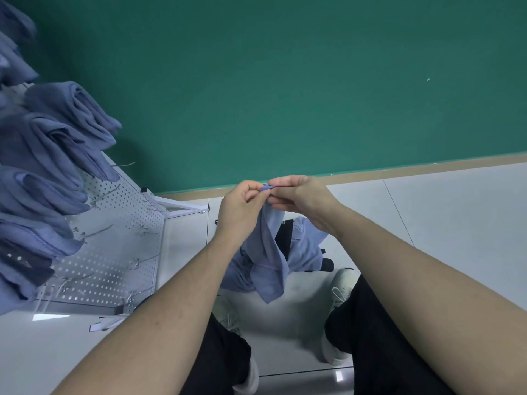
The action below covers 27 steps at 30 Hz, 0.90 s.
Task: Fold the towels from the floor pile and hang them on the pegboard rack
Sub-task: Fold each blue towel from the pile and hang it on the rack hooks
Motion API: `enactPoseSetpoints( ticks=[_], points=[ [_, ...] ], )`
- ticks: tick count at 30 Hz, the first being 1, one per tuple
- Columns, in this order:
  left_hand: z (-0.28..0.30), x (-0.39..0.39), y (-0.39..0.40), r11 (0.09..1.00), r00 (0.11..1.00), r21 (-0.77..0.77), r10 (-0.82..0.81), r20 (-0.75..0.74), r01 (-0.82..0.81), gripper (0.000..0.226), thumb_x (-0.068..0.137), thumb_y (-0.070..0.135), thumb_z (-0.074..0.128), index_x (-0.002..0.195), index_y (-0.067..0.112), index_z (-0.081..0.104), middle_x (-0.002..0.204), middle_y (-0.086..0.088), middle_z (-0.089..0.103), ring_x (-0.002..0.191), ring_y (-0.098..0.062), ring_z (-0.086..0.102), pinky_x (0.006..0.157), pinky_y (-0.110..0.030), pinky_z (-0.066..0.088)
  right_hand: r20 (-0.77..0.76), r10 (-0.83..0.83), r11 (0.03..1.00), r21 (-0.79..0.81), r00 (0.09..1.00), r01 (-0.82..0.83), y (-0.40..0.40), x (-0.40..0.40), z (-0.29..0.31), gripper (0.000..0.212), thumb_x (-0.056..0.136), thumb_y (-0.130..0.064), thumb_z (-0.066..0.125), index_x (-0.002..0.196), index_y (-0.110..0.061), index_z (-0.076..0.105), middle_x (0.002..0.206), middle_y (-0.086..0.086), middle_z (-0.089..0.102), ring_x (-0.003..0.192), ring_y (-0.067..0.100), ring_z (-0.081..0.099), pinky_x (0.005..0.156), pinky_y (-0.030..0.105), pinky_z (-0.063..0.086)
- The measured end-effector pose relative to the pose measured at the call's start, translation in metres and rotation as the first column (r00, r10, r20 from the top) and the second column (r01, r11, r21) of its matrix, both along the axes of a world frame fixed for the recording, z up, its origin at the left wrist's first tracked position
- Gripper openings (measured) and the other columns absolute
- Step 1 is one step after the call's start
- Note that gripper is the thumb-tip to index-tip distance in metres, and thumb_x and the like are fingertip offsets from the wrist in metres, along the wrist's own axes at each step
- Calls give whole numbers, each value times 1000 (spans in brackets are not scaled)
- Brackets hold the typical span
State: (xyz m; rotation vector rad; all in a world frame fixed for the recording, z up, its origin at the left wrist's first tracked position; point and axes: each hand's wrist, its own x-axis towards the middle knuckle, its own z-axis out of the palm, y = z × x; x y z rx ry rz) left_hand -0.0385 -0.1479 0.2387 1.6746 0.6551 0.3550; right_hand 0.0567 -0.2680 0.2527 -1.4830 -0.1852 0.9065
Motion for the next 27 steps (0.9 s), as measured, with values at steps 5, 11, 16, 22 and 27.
enactPoseSetpoints(
  ticks=[5,11,16,22,27],
  points=[
    [5,-1,5,977,1000,212,-28,2,27,17,99,21,60,88,33,55,91,18,65,83,11,57,69,-10,41,564,291,905,-424,773,-31,-8,14,-10,16,83,-21,80,89,-27,67,96,-2,52,90,16,50,81,27,43],
    [7,-4,13,992,999,126,-31,45,25,16,105,17,47,90,25,45,73,6,46,60,-2,39,61,-21,34,677,496,794,-607,544,31,-23,34,-15,21,82,-37,79,98,-25,72,139,5,46,129,29,36,110,36,30],
    [7,-5,12,992,999,128,-4,32,0,19,105,17,45,88,25,41,68,4,32,53,-2,30,55,-20,30,842,476,878,-472,254,-79,-21,28,-9,15,78,-40,69,81,-25,66,120,-5,57,103,19,41,90,49,42],
    [3,-7,18,997,998,39,59,-5,-59,15,102,24,48,88,27,44,72,2,41,70,-15,38,71,-34,35,841,519,842,-471,154,-264,-9,10,3,16,72,-16,56,73,-28,44,80,-8,56,76,17,40,70,39,41],
    [3,-9,20,995,996,75,71,-45,-68,17,105,23,45,89,28,42,67,3,38,58,-10,34,59,-31,30,716,649,760,-598,257,-256,-17,10,2,31,80,-18,70,70,-29,42,69,-9,45,77,13,41,70,34,39]
  ],
)
